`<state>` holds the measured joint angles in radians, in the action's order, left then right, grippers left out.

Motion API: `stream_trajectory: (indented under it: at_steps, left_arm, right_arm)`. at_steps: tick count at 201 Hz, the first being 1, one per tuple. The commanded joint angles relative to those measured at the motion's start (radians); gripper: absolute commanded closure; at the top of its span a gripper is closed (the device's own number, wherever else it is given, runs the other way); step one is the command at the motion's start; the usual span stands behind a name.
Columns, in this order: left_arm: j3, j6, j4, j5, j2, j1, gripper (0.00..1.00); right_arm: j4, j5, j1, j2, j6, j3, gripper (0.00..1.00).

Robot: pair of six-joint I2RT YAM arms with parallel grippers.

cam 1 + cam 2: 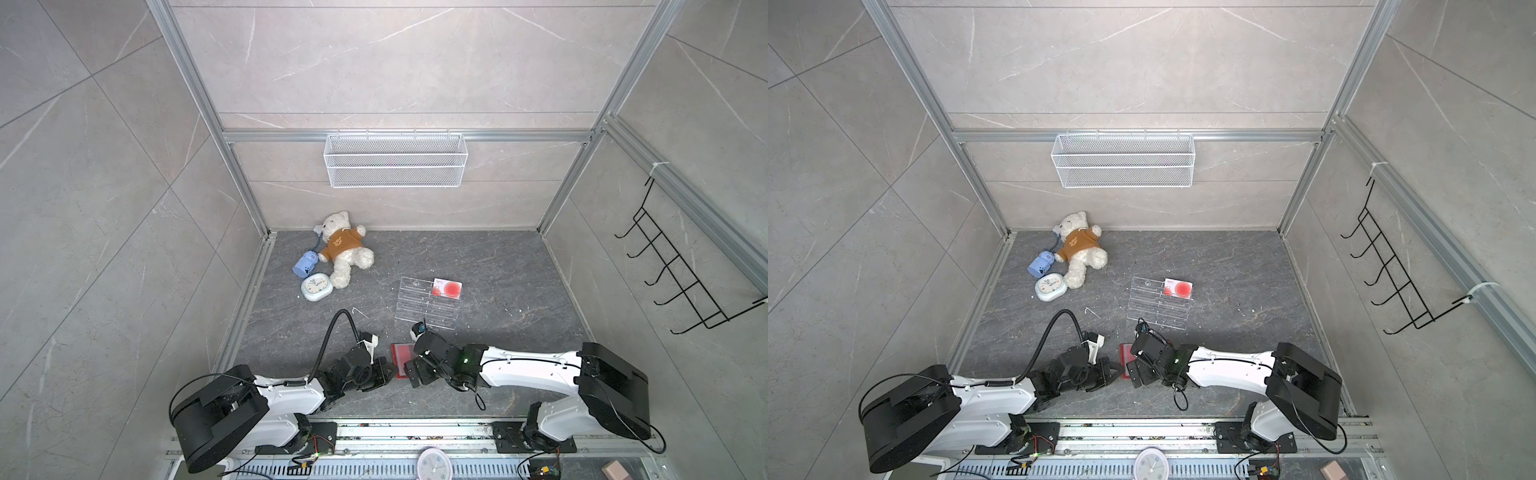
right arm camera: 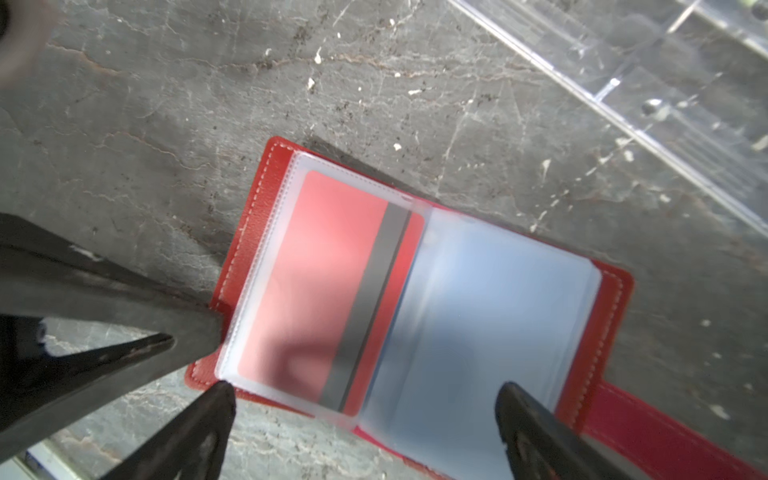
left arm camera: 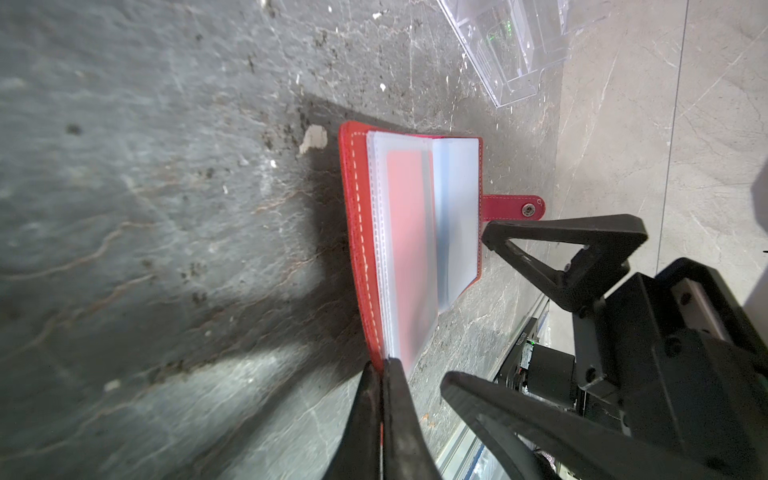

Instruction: Take the credit cards out of the card holder

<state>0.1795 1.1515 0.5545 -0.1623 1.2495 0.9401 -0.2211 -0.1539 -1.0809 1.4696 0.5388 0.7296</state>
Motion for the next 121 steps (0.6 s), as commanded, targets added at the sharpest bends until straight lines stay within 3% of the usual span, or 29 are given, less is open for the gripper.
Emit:
stream_trajectory:
  at_steps: [1,121]
  left_arm:
    - [0.021,-0.013,0.034,-0.009,-0.012,0.006,1.0]
    - [0.018,-0.013,0.035,-0.006,-0.018,0.01,1.0]
  right_arm:
    - [-0.044,-0.021,-0.019,-0.002,-0.032,-0.006,0.0]
    - [-0.052,-0.052,-0.045,0.073,-0.008,0.017,0.0]
